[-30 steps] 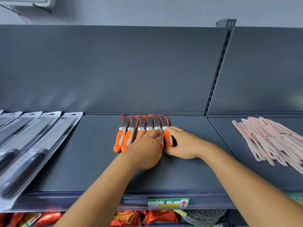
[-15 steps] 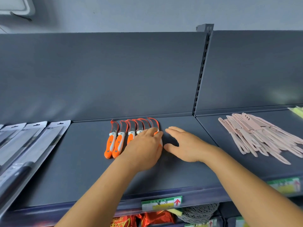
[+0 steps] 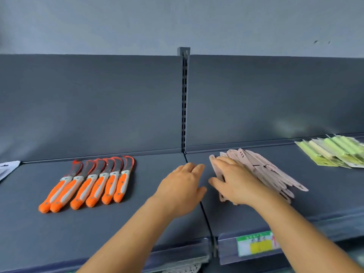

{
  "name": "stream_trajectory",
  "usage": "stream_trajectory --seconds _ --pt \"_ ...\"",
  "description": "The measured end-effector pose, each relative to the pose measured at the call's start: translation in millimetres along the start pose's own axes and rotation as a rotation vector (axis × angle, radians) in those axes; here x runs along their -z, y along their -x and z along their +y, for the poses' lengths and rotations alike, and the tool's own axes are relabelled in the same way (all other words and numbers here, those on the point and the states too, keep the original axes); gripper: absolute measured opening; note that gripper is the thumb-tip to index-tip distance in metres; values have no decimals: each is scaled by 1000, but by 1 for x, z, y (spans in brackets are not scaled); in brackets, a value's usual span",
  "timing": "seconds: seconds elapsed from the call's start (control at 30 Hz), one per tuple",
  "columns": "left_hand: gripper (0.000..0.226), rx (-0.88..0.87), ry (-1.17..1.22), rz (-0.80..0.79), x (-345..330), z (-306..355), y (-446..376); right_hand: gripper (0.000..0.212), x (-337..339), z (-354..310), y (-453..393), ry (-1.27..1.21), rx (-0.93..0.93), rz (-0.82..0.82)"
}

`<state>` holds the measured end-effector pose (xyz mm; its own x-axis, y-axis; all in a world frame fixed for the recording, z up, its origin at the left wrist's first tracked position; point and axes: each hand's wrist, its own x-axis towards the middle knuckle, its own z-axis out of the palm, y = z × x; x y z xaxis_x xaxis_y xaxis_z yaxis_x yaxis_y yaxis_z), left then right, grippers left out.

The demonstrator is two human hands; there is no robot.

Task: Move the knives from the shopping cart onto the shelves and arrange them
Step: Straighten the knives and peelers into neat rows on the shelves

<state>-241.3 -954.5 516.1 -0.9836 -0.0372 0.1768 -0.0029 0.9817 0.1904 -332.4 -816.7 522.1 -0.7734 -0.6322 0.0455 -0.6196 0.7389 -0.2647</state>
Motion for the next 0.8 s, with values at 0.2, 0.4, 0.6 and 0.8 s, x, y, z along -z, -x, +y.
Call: stream_trajectory --seconds 0.2,0.4,0.6,0.8 --pt "53 74 -16 -103 -34 48 -35 64 7 61 -3 115 -13 -160" --pt "46 193 -18 -152 -50 58 -39 57 6 84 -8 105 72 -162" --pt "38 291 -87 -135 -51 61 -42 56 -1 79 -10 111 85 -96" --pt "38 326 -102 -127 -51 51 -40 56 -17 60 -9 142 79 -188"
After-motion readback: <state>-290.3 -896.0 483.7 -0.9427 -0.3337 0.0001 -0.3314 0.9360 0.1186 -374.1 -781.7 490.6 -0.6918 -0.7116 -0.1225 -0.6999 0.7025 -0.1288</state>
